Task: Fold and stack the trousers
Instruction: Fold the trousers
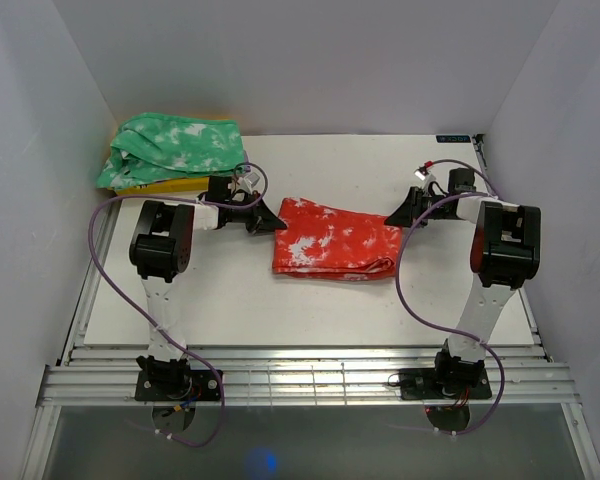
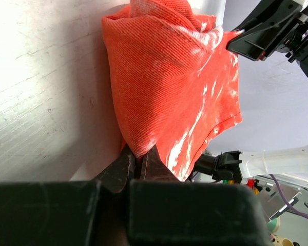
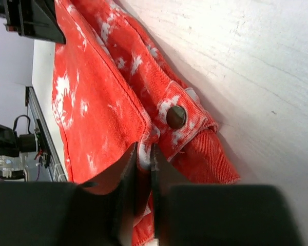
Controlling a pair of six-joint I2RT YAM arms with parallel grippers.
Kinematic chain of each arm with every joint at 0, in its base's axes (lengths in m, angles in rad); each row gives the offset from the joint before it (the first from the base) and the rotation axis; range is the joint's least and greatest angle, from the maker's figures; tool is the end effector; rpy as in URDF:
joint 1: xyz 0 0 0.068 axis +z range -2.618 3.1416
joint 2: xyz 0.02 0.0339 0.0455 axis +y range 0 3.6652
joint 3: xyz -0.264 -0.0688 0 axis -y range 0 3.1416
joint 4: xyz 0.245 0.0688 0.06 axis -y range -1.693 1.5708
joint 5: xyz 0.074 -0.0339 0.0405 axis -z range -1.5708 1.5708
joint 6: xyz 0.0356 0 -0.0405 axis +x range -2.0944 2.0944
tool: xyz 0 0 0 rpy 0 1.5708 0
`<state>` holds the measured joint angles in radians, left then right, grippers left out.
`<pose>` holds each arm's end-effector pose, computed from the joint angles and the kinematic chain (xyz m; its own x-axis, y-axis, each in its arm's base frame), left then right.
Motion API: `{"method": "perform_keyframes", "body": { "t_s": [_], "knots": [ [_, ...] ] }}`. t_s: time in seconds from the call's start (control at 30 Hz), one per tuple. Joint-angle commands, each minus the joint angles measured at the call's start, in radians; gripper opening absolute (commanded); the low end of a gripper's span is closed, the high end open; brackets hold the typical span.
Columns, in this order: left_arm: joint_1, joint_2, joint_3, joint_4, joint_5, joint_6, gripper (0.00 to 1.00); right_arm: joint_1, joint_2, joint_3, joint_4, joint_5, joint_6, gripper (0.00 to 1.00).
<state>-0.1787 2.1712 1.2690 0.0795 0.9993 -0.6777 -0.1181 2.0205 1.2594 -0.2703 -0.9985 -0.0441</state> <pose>0.4193 -0.1062 0.1079 -0.9752 -0.1685 -0.1434 0.0612 0.4171 -0.9068 0.4022 -0.0176 0.1457 -0.8351 0.0750 -0.5449 -0.4022 0.5926 0.6980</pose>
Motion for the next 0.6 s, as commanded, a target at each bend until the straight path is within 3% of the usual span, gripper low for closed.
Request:
{"method": "perform_keyframes", "body": {
  "t_s": [0.0,0.07,0.1,0.17,0.2,0.4,0.57],
  "knots": [
    [0.045,-0.056,-0.003,0.013,-0.036,0.023,0.00,-0.037,0.004,0.035,0.141,0.030,0.029,0.30],
    [0.045,-0.056,-0.003,0.016,-0.039,0.018,0.00,-0.034,0.018,0.067,0.105,0.043,0.036,0.47],
    [0.045,-0.057,-0.002,0.016,-0.037,0.014,0.00,-0.035,0.017,0.086,0.076,0.053,0.036,0.67],
    [0.045,-0.062,-0.005,0.014,-0.042,0.009,0.00,-0.037,-0.005,0.130,-0.040,0.061,0.021,0.80],
    [0.045,-0.063,-0.010,0.020,-0.039,0.004,0.00,-0.038,-0.019,0.141,-0.084,0.067,0.010,0.94],
    [0.045,-0.073,-0.028,0.029,-0.041,-0.008,0.00,-0.043,-0.124,0.078,-0.347,0.117,-0.111,0.97],
    [0.044,-0.082,-0.042,0.029,-0.047,-0.003,0.00,-0.029,-0.094,0.028,-0.483,-0.044,-0.163,0.80]
  ]
}}
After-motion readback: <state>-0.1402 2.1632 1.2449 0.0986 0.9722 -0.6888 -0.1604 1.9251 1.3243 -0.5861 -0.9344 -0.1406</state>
